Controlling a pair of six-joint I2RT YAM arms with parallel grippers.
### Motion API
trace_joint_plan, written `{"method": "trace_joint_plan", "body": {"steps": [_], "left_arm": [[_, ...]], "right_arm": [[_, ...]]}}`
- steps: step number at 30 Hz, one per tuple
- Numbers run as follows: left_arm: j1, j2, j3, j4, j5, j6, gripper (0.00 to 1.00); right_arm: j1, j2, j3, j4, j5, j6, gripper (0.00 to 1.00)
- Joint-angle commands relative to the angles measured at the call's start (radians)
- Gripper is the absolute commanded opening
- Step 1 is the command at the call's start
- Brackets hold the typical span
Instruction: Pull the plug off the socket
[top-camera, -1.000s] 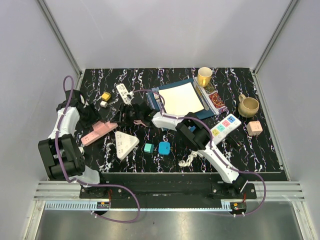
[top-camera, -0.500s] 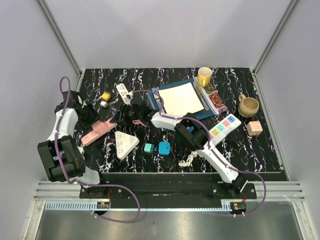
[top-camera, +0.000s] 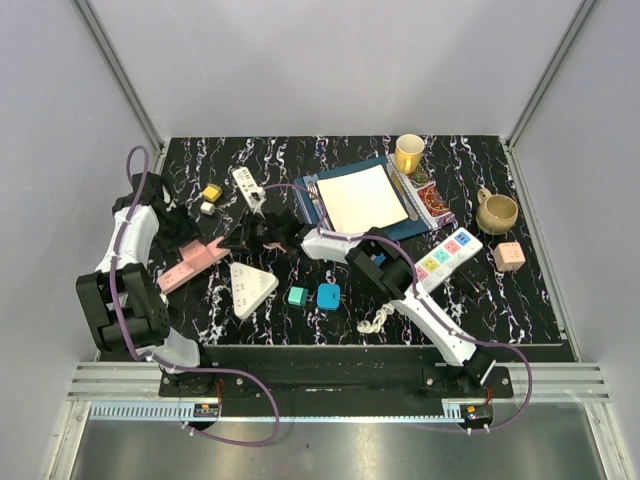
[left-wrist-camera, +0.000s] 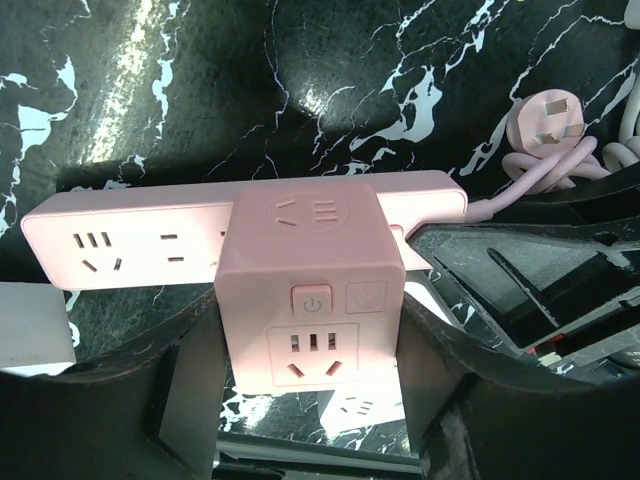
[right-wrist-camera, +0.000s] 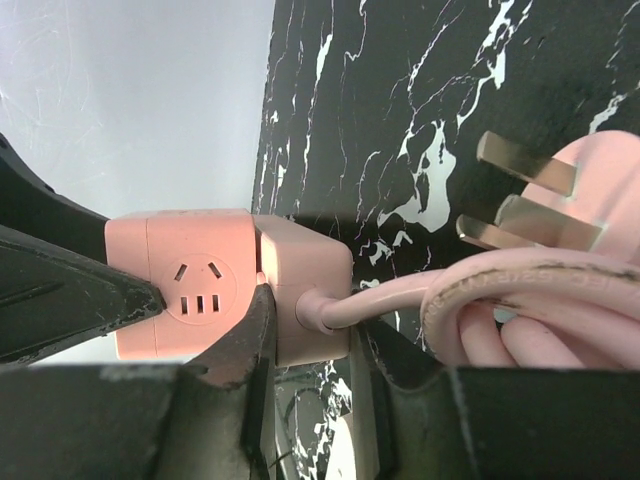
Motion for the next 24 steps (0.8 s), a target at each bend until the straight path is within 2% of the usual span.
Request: {"method": "trace_joint_plan", "body": {"steps": [1,3,4,8,11,14,17,18,22,24], "left_arm": [[-0.005,0.003,0.076,-0.004,0.274,0.026,0.00],[0.024,0.002,0.049,0.041,0.428,-0.004,0.00],[0.026,0.000,0.055,0.036,0.414,-0.007,0.00],[0.035,-0.032,0.072,-0.002,0.290,0.006,0.00],[0.022,-0.067,0.072,-0.022,0.096,-0.001,0.00],[-0.040,-0.055,0.092,-0.048,-0.005,0.009,0.00],[-0.055,-0.024,0.111,-0.034,0.149,-0.001,0.00],[-0.052,-0.014,0.132,-0.031,0.239,-0.001,0.00],[-0.020,-0.020,0.140,-0.025,0.334,-0.007,0.00],[0.007,-0.053,0.089,0.005,0.302,-0.030,0.00]], "right_arm": [[0.014,0.007,-0.044,-0.113,0.085,-0.098,0.00],[0.014,0.018,-0.049,-0.109,0.084,-0.087,0.00],[0.014,0.020,-0.054,-0.101,0.082,-0.081,0.00],[0.013,0.015,-0.081,-0.080,0.084,-0.070,0.00],[0.011,0.007,-0.083,-0.121,0.111,-0.098,0.00],[0.013,-0.002,-0.081,-0.140,0.124,-0.122,0.00],[0.013,-0.006,-0.077,-0.161,0.139,-0.138,0.00],[0.014,-0.005,-0.072,-0.173,0.145,-0.144,0.00],[0.014,-0.003,-0.080,-0.190,0.154,-0.151,0.00],[0.014,-0.005,-0.086,-0.192,0.161,-0.154,0.00]]}}
